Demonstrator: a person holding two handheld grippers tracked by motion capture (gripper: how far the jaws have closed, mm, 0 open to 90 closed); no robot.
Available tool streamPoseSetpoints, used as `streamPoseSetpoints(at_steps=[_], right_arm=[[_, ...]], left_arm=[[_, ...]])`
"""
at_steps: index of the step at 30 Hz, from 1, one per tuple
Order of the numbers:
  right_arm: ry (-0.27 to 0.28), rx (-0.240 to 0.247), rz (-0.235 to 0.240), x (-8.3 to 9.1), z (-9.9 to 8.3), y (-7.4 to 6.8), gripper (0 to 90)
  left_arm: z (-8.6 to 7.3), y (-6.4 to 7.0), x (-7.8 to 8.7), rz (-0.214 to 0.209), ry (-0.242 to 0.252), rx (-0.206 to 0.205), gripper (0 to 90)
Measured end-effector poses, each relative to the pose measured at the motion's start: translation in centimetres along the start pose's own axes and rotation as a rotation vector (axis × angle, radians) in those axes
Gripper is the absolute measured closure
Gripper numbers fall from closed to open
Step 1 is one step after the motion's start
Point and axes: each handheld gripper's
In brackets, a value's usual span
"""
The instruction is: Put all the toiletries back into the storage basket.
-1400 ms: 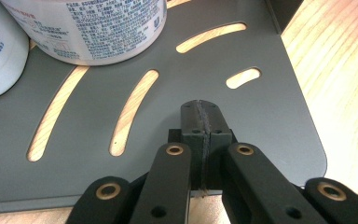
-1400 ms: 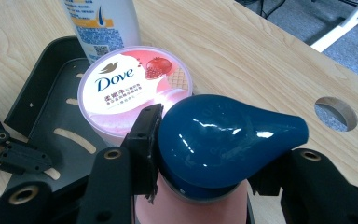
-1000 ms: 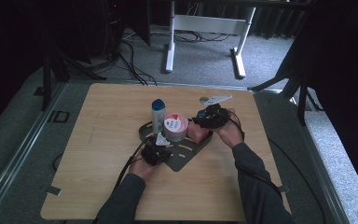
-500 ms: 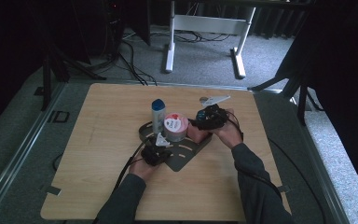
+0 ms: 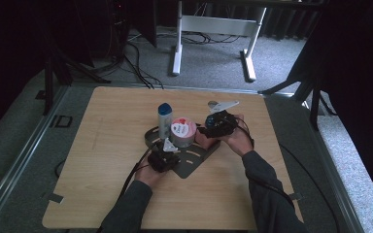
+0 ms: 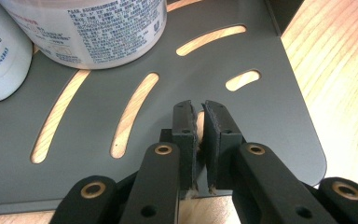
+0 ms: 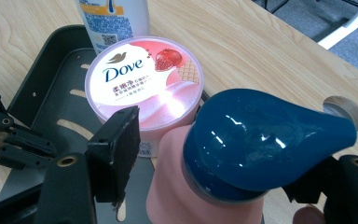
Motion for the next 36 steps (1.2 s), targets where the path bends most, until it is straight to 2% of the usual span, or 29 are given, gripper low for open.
streamPoseSetpoints(at_steps=[3,6,10,13,18,27,36], right_arm=[[-0.017,0.005,-0.01,-0.3,-0.2,0.0,27.3],[-0.019,-0.01,-0.012,-0.3,-0.7,0.3,27.2],[-0.016,-0.024,-0.016,-0.1,-1.4,0.7,27.1],[-0.016,-0.024,-0.016,0.2,-1.8,0.9,27.0],[-0.006,-0.036,-0.019,1.0,-2.6,0.9,26.4],[-0.004,-0.067,-0.025,2.1,-5.0,1.3,25.9],[-0.013,-0.122,-0.028,2.3,-7.4,2.0,26.0]], left_arm=[[0.0,0.0,0.0,0.0,0.001,0.0,83.4],[0.0,0.0,0.0,0.002,0.002,0.0,83.1],[0.0,0.0,0.0,-0.002,0.004,0.005,79.4],[0.1,0.3,0.0,0.0,0.0,-0.011,76.6],[0.1,0.6,0.1,0.002,0.008,-0.017,72.0],[0.0,0.7,0.9,0.003,0.04,-0.01,69.2],[-0.3,1.0,1.4,-0.005,0.055,-0.008,68.1]])
Point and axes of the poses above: each handheld gripper's, and its own axes: x roughly backward along the jaws, z roughly out of its top, y roughly to its right, and after that the axes turned 3 degrees about -z, right-handed
